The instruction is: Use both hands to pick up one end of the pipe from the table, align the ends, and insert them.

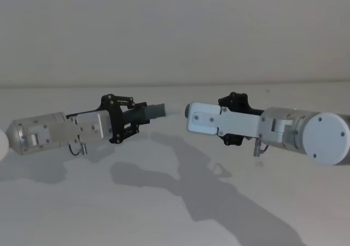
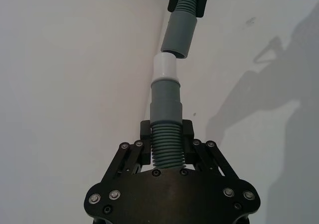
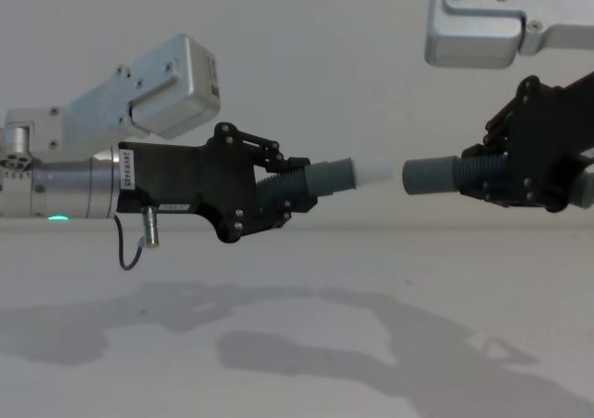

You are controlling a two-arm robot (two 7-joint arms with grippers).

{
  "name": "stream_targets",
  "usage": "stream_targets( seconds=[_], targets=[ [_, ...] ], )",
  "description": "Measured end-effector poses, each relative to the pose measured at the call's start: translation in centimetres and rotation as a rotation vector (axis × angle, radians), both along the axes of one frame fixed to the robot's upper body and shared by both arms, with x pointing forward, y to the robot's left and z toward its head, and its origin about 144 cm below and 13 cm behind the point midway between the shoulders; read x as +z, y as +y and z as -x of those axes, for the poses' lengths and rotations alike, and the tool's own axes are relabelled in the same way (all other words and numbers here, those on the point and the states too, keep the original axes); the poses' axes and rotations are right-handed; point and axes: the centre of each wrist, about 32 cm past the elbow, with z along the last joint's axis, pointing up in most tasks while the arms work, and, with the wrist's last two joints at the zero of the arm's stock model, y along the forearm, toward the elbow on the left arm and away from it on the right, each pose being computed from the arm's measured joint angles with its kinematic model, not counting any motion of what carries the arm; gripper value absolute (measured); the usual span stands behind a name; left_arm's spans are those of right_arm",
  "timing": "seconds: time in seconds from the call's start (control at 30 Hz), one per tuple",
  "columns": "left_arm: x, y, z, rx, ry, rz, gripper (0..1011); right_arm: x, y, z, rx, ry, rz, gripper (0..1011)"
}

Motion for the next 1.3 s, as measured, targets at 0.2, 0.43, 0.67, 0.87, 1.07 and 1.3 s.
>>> stream_targets(
  seconds=[0.2, 0.43, 0.67, 0.87, 1.07, 1.3],
  targets=[
    [0.0, 0.0, 0.0, 0.0, 0.0, 0.0, 320, 0.2, 0.0, -0.2, 0.014, -0.001, -0.01, 255],
    [0.0, 0.0, 0.0, 0.0, 0.0, 0.0, 320, 0.4, 0.2, -0.6, 0.026, 0.004, -0.016, 255],
    [0.0, 0.1, 0.0, 0.001, 0.0, -0.001, 320, 0.5, 0.3, -1.1, 0.029, 0.014, -0.018, 255],
    [0.0, 0.1, 0.0, 0.001, 0.0, -0.001, 320, 0.6, 0.6, -1.7, 0.036, 0.018, -0.016, 255],
    [0.0, 0.0, 0.0, 0.001, 0.0, -0.001, 320, 0.8, 0.8, -2.1, 0.044, 0.019, -0.014, 253],
    [0.0, 0.0, 0.0, 0.0, 0.0, 0.0, 320, 1.0, 0.9, -2.2, 0.048, 0.013, -0.014, 255]
  ],
)
